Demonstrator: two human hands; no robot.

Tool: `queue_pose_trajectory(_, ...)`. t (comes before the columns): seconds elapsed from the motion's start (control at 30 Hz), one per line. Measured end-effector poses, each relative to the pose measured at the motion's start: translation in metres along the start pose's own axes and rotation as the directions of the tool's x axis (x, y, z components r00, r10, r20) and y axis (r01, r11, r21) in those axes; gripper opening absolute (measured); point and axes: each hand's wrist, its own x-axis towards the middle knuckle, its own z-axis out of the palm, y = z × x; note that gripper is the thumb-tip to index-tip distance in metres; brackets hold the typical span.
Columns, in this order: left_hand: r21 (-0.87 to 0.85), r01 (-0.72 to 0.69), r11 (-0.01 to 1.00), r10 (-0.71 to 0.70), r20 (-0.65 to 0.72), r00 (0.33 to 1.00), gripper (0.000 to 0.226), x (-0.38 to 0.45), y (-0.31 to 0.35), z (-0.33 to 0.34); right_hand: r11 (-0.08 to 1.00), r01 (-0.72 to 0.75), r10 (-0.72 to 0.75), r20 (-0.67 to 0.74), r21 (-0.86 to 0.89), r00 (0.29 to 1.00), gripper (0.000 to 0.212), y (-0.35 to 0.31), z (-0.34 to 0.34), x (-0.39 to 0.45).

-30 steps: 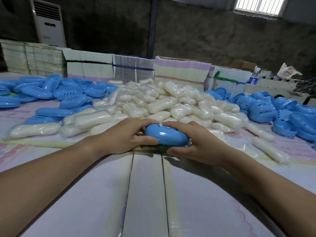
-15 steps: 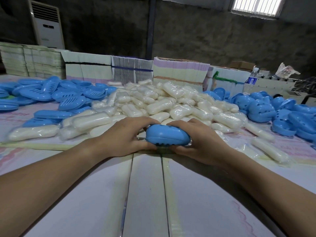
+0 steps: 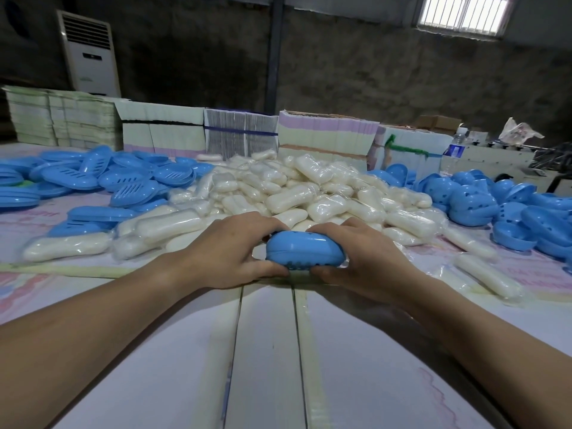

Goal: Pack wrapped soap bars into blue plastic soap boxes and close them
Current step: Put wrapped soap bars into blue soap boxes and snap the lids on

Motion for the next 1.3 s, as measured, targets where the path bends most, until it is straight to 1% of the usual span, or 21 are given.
queue_pose_trajectory(0.1,-0.029,0.03,0.999,-0.029,0.043,0.999,0.052,0.0,-0.004,0.004,0.999,-0.002,0.002,0.0,0.033,1.0,0.056,0.0,0.0,0.0)
queue_pose_trajectory(0.2,-0.067,0.008,0.998,-0.003,0.078,0.997,0.054,-0.002,-0.005,0.008,0.991,-0.021,0.014,0.052,0.135,0.999,0.052,0.002,-0.003,-0.002)
queue_pose_trajectory(0.27,-0.051,-0.007,0.999,0.01,0.058,0.998,0.055,-0.003,-0.003,0.008,0.98,0.011,-0.029,0.089,0.199,0.996,0.049,0.002,-0.004,-0.004)
queue_pose_trajectory(0.37,-0.059,0.001,0.998,0.0,0.018,1.0,0.053,-0.004,-0.002,0.008,0.964,0.028,-0.064,0.128,0.265,0.99,0.053,-0.001,-0.006,-0.005)
queue_pose_trajectory(0.43,-0.15,0.043,0.988,-0.042,0.009,0.999,0.052,-0.004,-0.001,0.01,0.948,0.029,-0.075,0.135,0.317,0.988,0.056,-0.003,-0.007,-0.004)
queue_pose_trajectory(0.53,-0.323,0.175,0.93,-0.188,-0.009,0.982,0.056,-0.002,0.004,0.016,0.917,0.023,-0.075,0.114,0.397,0.991,0.055,-0.005,-0.008,-0.003)
queue_pose_trajectory(0.57,-0.395,0.228,0.89,-0.256,-0.017,0.967,0.058,0.0,0.007,0.018,0.91,0.019,-0.067,0.102,0.414,0.993,0.056,-0.005,-0.008,-0.003)
queue_pose_trajectory(0.6,-0.493,0.282,0.823,-0.33,-0.013,0.944,0.058,0.002,0.011,0.018,0.906,0.014,-0.055,0.085,0.423,0.995,0.057,-0.006,-0.007,-0.003)
queue_pose_trajectory(0.63,-0.614,0.323,0.72,-0.401,0.012,0.916,0.058,0.004,0.014,0.018,0.906,0.008,-0.037,0.061,0.423,0.997,0.058,-0.007,-0.006,-0.003)
queue_pose_trajectory(0.7,-0.836,0.34,0.432,-0.486,0.101,0.868,0.057,0.006,0.021,0.015,0.914,-0.013,0.014,0.003,0.406,1.0,0.06,-0.007,-0.002,-0.002)
queue_pose_trajectory(0.73,-0.902,0.322,0.289,-0.498,0.145,0.855,0.055,0.007,0.025,0.015,0.919,-0.026,0.036,-0.02,0.395,0.999,0.061,-0.008,-0.001,-0.002)
queue_pose_trajectory(0.77,-0.937,0.299,0.179,-0.495,0.177,0.851,0.054,0.008,0.029,0.015,0.922,-0.037,0.053,-0.03,0.386,0.998,0.062,-0.008,0.0,-0.001)
queue_pose_trajectory(0.8,-0.953,0.281,0.117,-0.491,0.19,0.85,0.053,0.009,0.032,0.016,0.923,-0.047,0.061,-0.023,0.381,0.998,0.063,-0.008,0.002,-0.001)
queue_pose_trajectory(0.83,-0.958,0.271,0.092,-0.493,0.192,0.848,0.052,0.009,0.035,0.017,0.924,-0.055,0.06,-0.002,0.379,0.998,0.065,-0.008,0.003,0.0)
queue_pose_trajectory(0.9,-0.959,0.268,0.088,-0.507,0.188,0.841,0.047,0.01,0.038,0.019,0.921,-0.073,0.052,0.066,0.382,0.996,0.067,-0.008,0.004,0.001)
queue_pose_trajectory(0.93,-0.958,0.27,0.098,-0.508,0.185,0.841,0.04,0.01,0.038,0.019,0.916,-0.087,0.054,0.095,0.392,0.994,0.067,-0.008,0.003,0.001)
queue_pose_trajectory(1.0,-0.952,0.281,0.122,-0.505,0.184,0.843,0.028,0.01,0.037,0.019,0.896,-0.106,0.056,0.126,0.432,0.99,0.067,-0.009,0.001,0.001)
queue_pose_trajectory(1.03,-0.95,0.285,0.127,-0.5,0.187,0.845,0.026,0.01,0.037,0.019,0.885,-0.11,0.054,0.135,0.452,0.989,0.067,-0.009,0.0,0.0)
queue_pose_trajectory(1.17,-0.946,0.287,0.148,-0.462,0.191,0.866,0.027,0.009,0.036,0.019,0.854,-0.134,0.059,0.162,0.503,0.985,0.067,-0.009,-0.003,-0.002)
queue_pose_trajectory(1.3,-0.928,0.31,0.208,-0.433,0.196,0.88,0.035,0.007,0.035,0.019,0.884,-0.125,0.077,0.124,0.451,0.989,0.066,-0.012,-0.002,-0.002)
